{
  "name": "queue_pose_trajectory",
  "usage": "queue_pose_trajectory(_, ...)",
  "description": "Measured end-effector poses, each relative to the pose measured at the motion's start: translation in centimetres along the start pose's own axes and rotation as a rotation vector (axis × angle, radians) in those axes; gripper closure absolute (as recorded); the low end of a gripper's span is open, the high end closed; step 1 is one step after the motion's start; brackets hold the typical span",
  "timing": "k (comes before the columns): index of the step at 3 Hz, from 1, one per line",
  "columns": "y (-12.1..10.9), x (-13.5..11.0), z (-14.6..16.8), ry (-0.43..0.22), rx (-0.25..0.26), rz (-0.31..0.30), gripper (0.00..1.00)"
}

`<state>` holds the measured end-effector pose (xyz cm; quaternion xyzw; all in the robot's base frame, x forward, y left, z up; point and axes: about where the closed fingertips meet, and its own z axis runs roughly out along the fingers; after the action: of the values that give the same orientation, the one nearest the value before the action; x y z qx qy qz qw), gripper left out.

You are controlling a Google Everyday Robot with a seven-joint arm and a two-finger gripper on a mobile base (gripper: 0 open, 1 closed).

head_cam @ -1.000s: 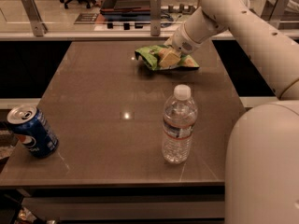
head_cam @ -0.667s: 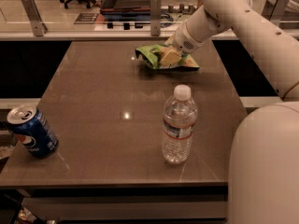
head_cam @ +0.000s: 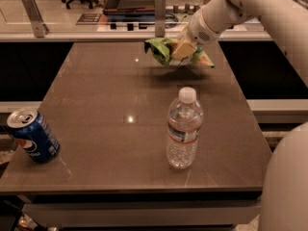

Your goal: Move green rice chip bag near pepsi can

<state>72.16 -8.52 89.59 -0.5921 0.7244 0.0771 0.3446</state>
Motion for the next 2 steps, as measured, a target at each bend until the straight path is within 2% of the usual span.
queue_pose_trajectory(1,0.7,-1.9,-2.7,0.002,0.046,-0.03,1.0)
queue_pose_trajectory(2,2.0,-5.1,-4.2,-0.033,0.042,-0.066,1.0)
